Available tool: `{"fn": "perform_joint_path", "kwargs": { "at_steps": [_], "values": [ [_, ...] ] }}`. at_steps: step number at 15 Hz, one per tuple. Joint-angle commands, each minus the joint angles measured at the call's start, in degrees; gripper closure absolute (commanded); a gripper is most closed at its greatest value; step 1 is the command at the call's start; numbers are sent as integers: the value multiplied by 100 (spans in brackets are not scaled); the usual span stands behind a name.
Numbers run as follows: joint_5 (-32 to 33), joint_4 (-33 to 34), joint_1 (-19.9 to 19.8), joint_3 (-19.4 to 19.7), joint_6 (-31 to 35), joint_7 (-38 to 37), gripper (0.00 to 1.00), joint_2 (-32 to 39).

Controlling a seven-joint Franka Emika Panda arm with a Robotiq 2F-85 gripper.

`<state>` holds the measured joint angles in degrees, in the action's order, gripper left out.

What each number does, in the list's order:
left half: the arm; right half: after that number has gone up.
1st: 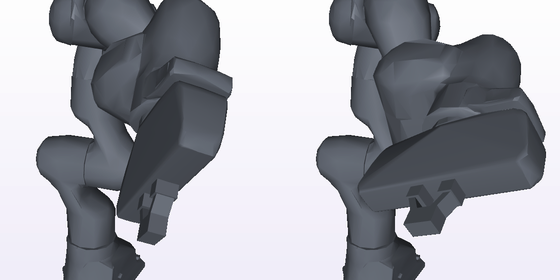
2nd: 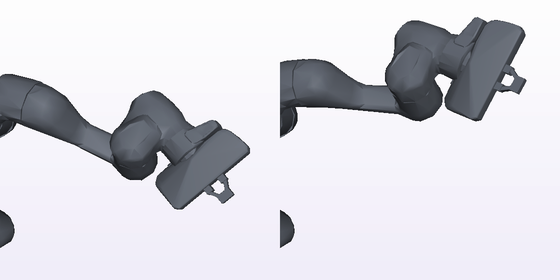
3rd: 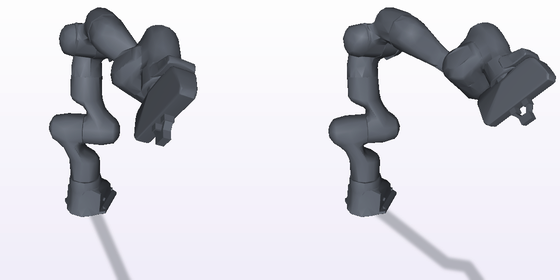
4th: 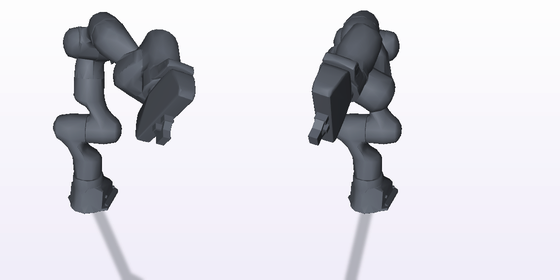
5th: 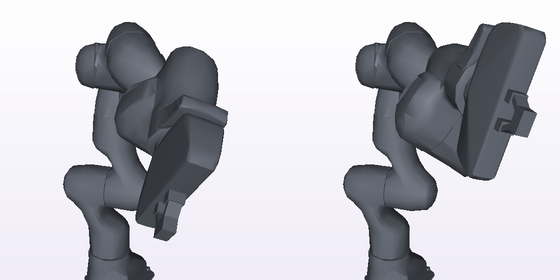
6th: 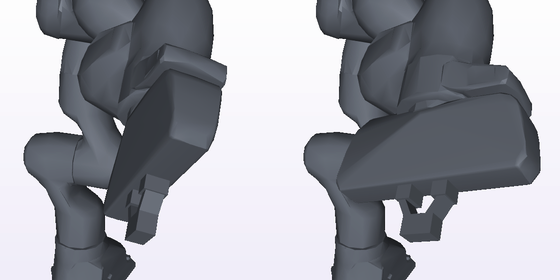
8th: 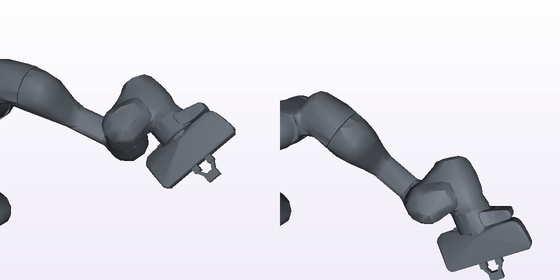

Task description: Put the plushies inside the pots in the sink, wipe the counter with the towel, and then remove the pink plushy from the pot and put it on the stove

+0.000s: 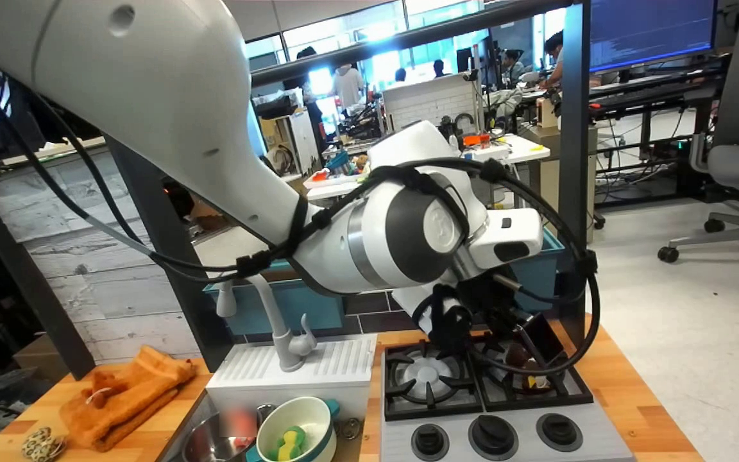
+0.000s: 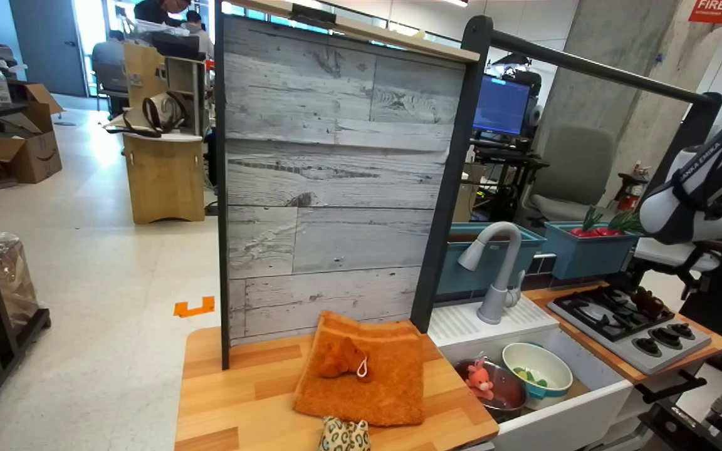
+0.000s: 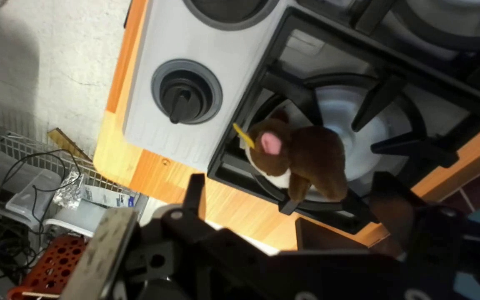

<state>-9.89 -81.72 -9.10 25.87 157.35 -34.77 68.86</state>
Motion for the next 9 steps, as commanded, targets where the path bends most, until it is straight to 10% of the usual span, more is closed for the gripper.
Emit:
{"fn": "perform_joint_path", "kwargs": {
  "at_steps": [1,9],
  "values": [
    [-166,1059,-461,-371,-109,-183,26,607],
    [-165,1924,-845,-641,-166,-237,88,966]
  ]
}}
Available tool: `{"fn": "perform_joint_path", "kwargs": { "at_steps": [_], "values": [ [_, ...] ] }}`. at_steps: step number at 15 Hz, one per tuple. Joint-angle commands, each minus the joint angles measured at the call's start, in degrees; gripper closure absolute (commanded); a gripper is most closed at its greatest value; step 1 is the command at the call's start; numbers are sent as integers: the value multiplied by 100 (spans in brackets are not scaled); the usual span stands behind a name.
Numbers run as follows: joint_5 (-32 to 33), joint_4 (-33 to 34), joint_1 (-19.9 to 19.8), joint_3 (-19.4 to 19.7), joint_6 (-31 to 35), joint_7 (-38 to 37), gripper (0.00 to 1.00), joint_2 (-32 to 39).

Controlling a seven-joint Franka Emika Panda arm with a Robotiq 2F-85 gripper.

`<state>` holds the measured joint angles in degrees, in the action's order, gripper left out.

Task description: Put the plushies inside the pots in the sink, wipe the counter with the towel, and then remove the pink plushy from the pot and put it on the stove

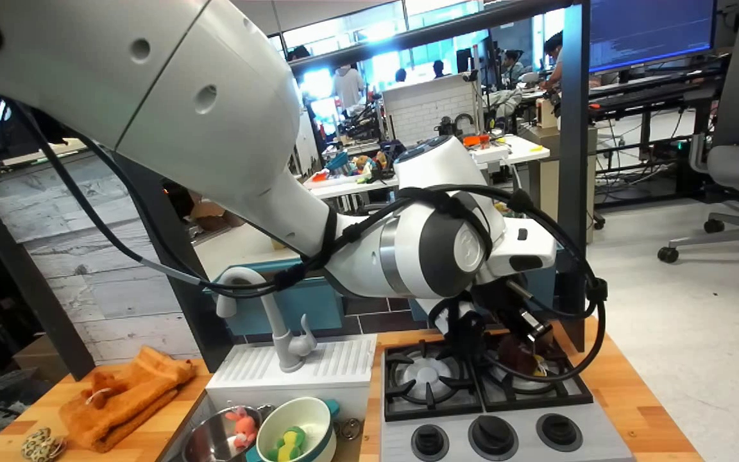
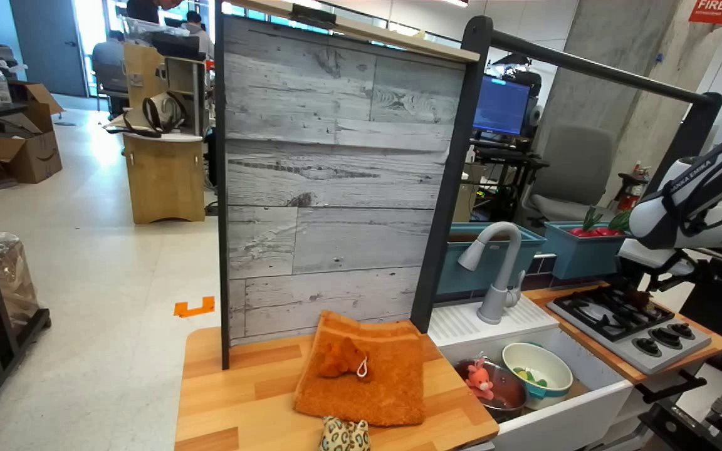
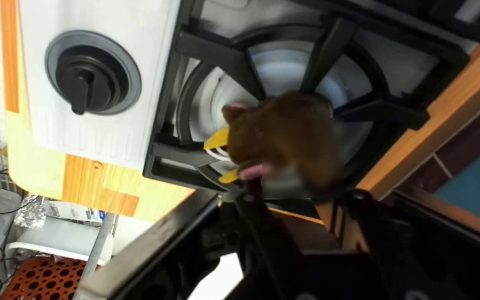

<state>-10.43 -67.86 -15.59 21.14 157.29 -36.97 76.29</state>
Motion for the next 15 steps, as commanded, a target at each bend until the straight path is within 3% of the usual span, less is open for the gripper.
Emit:
{"fn": "perform_joint_path", "kwargs": {
  "at_steps": [1,2,7,8,9,15],
  "values": [
    [-113,612,-223,-201,-177,-17,95,236],
    [-122,662,-254,-247,-194,-11,99,235],
    [-198,695,-324,-625,-587,61,100,67],
    [-186,693,-293,-612,-686,8,76,59],
    [-166,737,-274,-577,-803,-53,73,90],
    [21,423,-45,-233,-846,-433,31,-95]
  ]
}}
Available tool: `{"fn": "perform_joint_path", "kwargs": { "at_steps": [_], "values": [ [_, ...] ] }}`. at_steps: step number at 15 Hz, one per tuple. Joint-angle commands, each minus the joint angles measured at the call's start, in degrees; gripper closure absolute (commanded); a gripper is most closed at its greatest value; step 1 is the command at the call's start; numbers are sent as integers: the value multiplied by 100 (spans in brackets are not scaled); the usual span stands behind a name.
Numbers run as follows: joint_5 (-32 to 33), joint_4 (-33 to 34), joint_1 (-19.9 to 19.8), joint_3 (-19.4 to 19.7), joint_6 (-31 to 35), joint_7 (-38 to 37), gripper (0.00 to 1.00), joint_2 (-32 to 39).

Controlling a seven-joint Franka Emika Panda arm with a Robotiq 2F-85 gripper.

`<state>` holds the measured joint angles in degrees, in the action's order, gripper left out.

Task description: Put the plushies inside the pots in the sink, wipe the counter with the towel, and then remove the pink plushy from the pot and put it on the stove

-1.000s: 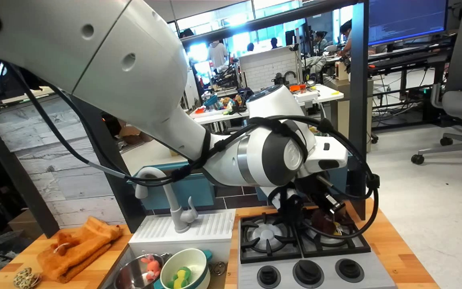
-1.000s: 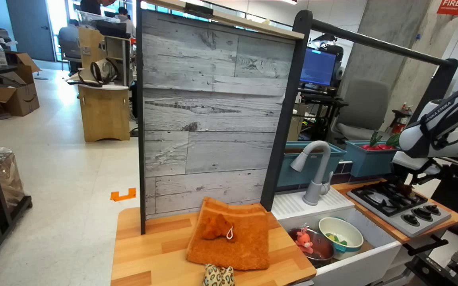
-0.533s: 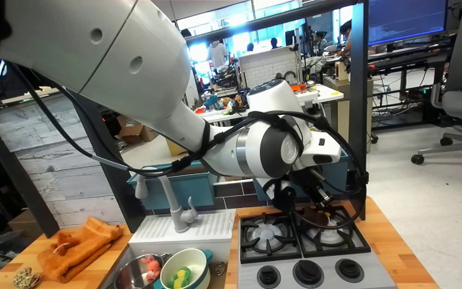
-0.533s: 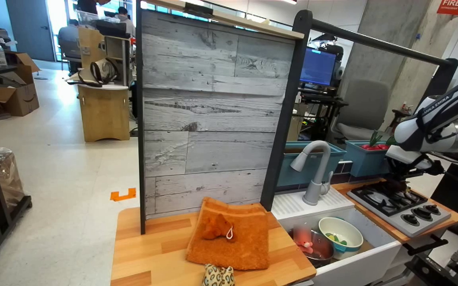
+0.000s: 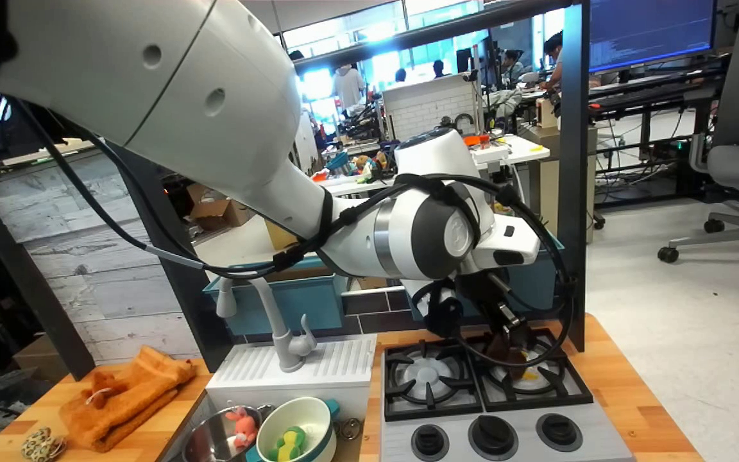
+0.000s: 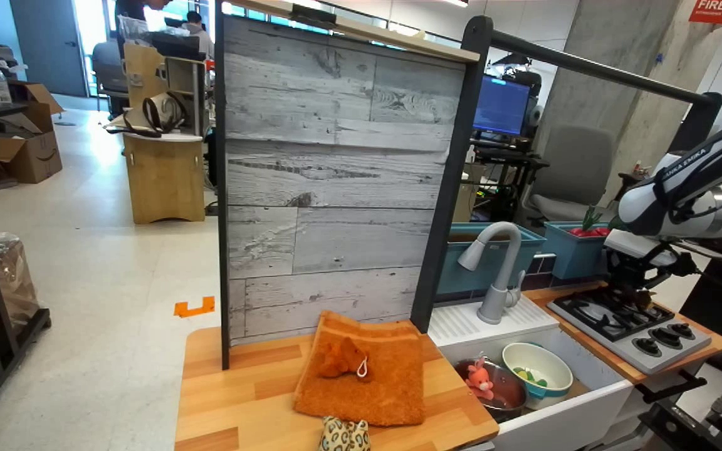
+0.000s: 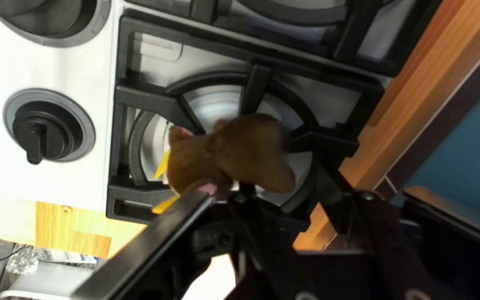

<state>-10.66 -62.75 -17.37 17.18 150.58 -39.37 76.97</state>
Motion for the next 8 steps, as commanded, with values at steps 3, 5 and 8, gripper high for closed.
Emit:
{"fn": "perform_joint_path", "kwargs": {
  "at_steps": [3,5,8],
  "values": [
    [46,-253,227,287,-216,-218,9,-277],
    [56,-395,305,346,-352,-211,0,-363],
    [39,-538,385,349,-670,-176,0,-449]
  ]
}}
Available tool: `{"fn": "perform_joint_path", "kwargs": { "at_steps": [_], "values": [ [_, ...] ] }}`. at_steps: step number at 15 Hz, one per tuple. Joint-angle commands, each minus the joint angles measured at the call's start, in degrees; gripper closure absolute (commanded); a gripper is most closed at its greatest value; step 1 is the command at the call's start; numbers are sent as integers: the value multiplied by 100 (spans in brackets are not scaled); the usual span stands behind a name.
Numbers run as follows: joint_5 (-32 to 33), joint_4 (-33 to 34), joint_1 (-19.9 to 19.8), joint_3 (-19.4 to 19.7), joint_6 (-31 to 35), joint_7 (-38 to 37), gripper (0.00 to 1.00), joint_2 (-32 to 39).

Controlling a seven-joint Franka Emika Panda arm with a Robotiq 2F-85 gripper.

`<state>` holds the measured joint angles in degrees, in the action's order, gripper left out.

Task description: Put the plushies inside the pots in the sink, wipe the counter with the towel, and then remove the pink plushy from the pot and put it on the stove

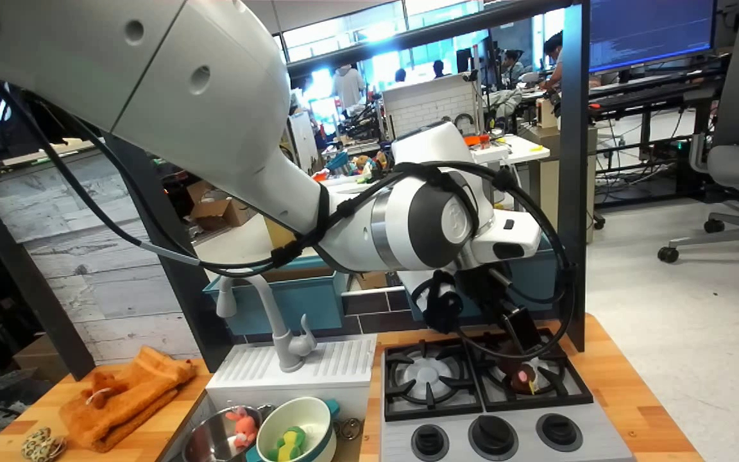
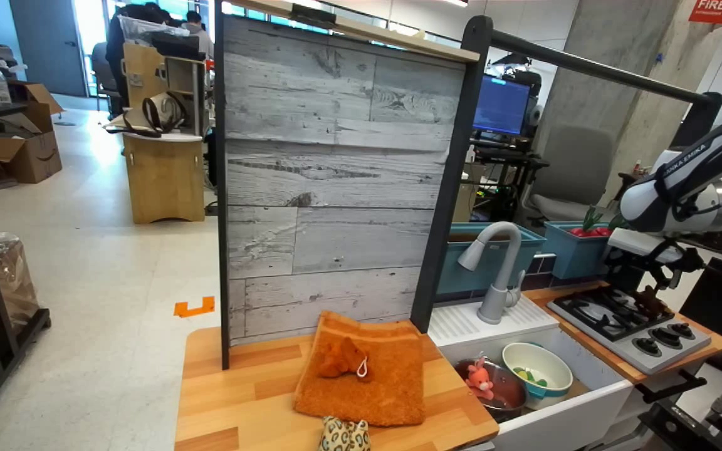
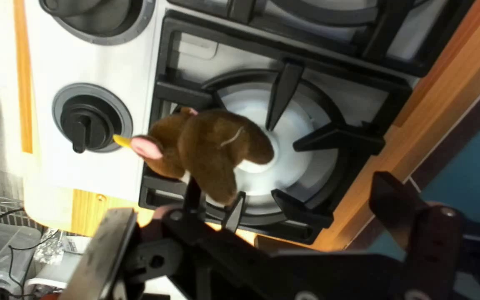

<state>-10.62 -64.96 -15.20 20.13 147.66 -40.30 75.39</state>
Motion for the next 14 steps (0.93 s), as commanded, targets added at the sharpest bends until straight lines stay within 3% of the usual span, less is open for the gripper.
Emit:
{"fn": "perform_joint_path", "kwargs": {
  "at_steps": [1,9,14],
  "values": [
    [41,-359,204,61,-434,-84,0,-311],
    [30,-670,398,166,-928,-193,0,-387],
    [48,-1308,594,422,-596,-221,0,-628]
  ]
}}
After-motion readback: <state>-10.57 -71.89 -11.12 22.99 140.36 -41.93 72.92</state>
